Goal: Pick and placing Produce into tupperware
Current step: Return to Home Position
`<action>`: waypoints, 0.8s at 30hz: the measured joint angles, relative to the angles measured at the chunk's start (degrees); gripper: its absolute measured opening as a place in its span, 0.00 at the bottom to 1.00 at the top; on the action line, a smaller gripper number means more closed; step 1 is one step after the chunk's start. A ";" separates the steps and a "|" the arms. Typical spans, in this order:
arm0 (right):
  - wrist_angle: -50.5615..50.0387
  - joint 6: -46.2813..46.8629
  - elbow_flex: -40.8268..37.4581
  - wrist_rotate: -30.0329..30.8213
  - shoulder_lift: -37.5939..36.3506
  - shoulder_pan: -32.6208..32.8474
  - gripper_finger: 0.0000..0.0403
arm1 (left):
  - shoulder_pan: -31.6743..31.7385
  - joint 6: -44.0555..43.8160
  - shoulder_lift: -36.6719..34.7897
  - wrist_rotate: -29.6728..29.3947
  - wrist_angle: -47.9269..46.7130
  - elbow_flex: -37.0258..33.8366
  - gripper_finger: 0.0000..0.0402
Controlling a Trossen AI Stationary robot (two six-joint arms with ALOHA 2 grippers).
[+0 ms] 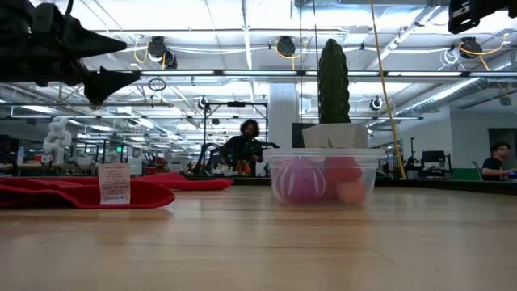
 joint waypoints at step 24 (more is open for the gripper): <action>17.29 -4.76 -23.33 12.18 0.21 0.12 0.46 | -0.04 -8.78 0.00 -7.09 1.25 0.00 0.94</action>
